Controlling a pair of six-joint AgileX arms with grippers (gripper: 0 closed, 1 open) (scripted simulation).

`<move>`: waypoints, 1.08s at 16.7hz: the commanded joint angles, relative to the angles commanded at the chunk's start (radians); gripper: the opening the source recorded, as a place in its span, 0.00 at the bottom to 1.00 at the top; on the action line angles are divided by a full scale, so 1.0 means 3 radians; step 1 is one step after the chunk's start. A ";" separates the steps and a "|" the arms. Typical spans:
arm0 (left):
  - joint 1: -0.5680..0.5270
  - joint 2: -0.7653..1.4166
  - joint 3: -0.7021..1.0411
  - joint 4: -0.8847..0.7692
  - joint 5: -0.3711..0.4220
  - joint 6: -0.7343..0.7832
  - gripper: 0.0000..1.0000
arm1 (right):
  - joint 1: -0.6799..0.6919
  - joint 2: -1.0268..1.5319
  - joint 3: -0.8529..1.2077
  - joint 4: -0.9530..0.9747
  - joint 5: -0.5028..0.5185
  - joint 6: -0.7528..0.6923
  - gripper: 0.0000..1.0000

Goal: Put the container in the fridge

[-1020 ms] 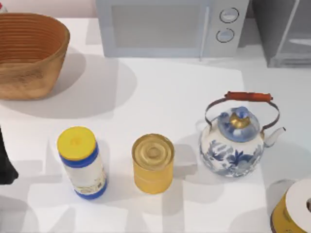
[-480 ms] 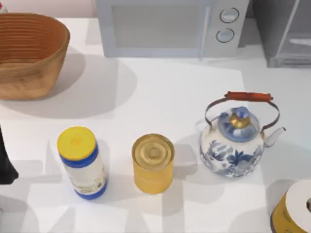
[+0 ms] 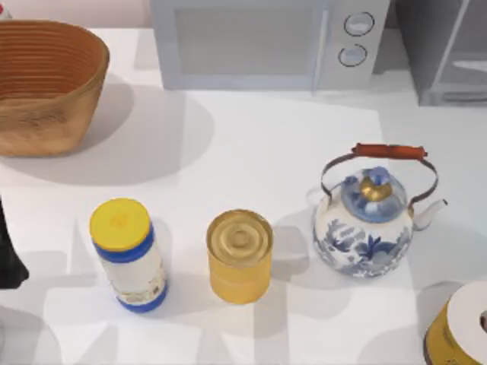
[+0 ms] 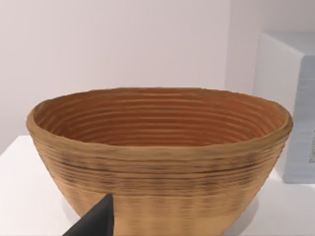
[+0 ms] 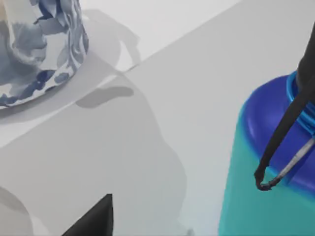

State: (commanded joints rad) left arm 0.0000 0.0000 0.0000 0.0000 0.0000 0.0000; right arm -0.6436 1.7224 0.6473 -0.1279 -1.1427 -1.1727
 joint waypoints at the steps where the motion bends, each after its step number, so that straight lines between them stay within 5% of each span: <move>1: 0.0000 0.0000 0.0000 0.0000 0.0000 0.0000 1.00 | 0.0052 0.0023 -0.0014 0.0144 0.0019 0.0119 1.00; 9: 0.0000 0.0000 0.0000 0.0000 0.0000 0.0000 1.00 | 0.0409 0.0288 -0.0189 0.1235 0.0192 0.0846 1.00; 16: 0.0000 0.0000 0.0000 0.0000 0.0000 0.0000 1.00 | 0.0445 0.0335 -0.0224 0.1376 0.0213 0.0914 1.00; 18: 0.0000 0.0000 0.0000 0.0000 0.0000 0.0000 1.00 | 0.0445 0.0335 -0.0224 0.1376 0.0213 0.0914 0.85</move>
State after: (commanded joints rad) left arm 0.0000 0.0000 0.0000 0.0000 0.0000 0.0000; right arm -0.5100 1.8228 0.5800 0.2849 -1.0788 -0.8986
